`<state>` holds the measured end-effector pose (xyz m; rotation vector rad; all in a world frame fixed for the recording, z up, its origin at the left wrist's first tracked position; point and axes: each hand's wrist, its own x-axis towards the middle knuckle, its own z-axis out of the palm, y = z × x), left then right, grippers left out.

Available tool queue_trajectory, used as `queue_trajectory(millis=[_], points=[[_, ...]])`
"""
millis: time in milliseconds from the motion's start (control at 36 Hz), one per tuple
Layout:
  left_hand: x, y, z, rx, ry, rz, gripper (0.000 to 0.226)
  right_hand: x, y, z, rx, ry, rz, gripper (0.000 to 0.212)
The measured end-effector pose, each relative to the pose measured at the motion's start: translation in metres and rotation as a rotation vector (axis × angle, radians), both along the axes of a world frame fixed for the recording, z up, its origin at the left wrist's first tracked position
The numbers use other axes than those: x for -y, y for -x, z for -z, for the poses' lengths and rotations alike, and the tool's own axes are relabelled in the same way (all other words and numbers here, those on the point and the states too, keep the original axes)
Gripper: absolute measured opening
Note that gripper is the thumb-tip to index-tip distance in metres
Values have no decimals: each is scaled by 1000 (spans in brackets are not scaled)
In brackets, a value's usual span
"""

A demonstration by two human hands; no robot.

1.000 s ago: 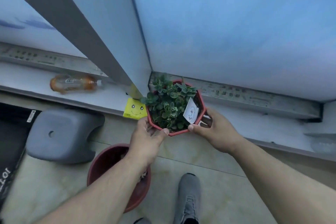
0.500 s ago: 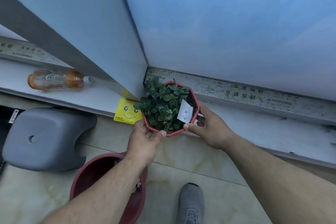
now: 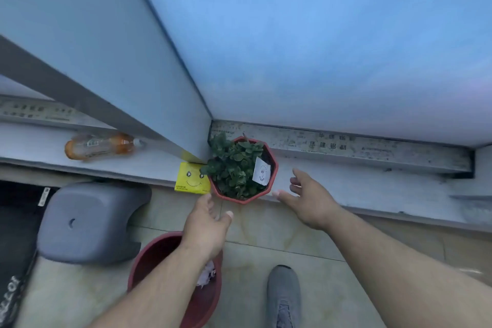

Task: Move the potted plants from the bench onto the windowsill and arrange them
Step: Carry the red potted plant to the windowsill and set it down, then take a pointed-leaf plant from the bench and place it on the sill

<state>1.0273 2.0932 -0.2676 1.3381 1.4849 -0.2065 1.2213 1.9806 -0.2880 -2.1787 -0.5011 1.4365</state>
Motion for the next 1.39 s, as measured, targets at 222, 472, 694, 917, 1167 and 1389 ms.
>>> queue_trajectory(millis=[222,472,694,917,1167,1389], points=[[21,-8,-152,90,-47,169,64,43,9,-161,-42,-106,291,71],[71,-30,-410,375,-192,347,56,106,26,-443,74,-337,475,63],[121,-10,-582,675,-323,598,58,192,100,-620,242,-536,732,81],[187,27,-644,848,-295,891,55,286,212,-655,371,-680,1139,76],[351,78,-654,991,-34,1258,52,428,368,-670,568,-646,1612,62],[551,190,-654,1054,188,1693,55,574,558,-673,791,-626,2117,57]])
